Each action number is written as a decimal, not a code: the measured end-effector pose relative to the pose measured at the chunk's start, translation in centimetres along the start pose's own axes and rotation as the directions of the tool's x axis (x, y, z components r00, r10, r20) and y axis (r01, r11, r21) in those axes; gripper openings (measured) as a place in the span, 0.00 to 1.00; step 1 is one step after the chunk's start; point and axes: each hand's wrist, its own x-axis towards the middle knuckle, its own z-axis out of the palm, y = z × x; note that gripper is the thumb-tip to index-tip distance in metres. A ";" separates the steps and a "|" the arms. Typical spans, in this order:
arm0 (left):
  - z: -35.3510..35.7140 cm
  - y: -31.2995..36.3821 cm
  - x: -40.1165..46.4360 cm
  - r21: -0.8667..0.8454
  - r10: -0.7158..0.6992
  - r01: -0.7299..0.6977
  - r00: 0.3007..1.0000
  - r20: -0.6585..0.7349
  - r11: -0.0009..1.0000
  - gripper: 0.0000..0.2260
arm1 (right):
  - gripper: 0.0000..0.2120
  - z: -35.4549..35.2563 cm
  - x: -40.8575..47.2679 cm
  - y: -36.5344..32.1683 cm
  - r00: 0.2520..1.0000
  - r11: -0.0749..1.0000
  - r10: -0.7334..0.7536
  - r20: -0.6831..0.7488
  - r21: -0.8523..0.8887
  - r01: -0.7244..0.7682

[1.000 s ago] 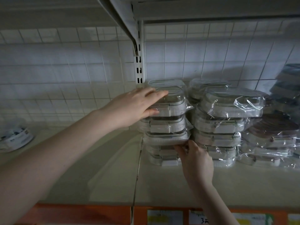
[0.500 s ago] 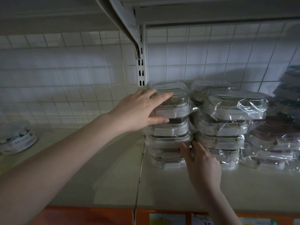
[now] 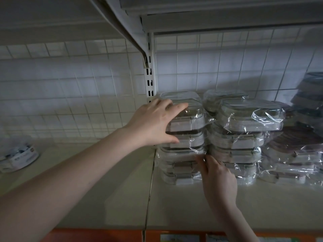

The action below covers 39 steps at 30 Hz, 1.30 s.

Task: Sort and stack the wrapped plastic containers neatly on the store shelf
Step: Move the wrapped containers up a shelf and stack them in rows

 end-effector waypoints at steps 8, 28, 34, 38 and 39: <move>-0.1 1.0 0.8 0.032 -0.027 0.027 1.000 0.005 0.999 0.44 | 0.11 0.0 -0.4 0.8 0.998 0.998 -0.057 0.002 0.022 0.057; -0.4 -0.6 0.7 -0.101 0.055 -0.047 0.995 0.079 0.994 0.45 | 0.11 0.8 -0.7 -0.3 0.966 0.997 0.073 0.248 -0.003 -0.074; -0.1 -0.8 0.7 -0.120 0.052 -0.045 0.997 0.060 0.992 0.45 | 0.18 0.1 0.0 0.2 0.975 0.991 0.076 0.211 0.090 -0.096; -0.2 -0.8 0.6 -0.119 0.044 -0.037 0.997 0.060 0.992 0.45 | 0.19 0.4 0.1 0.2 0.974 0.993 0.103 0.200 0.038 -0.113; -0.2 -0.8 0.6 -0.117 0.044 -0.036 0.997 0.063 0.993 0.45 | 0.19 0.4 0.3 0.1 0.973 0.992 0.111 0.203 0.029 -0.119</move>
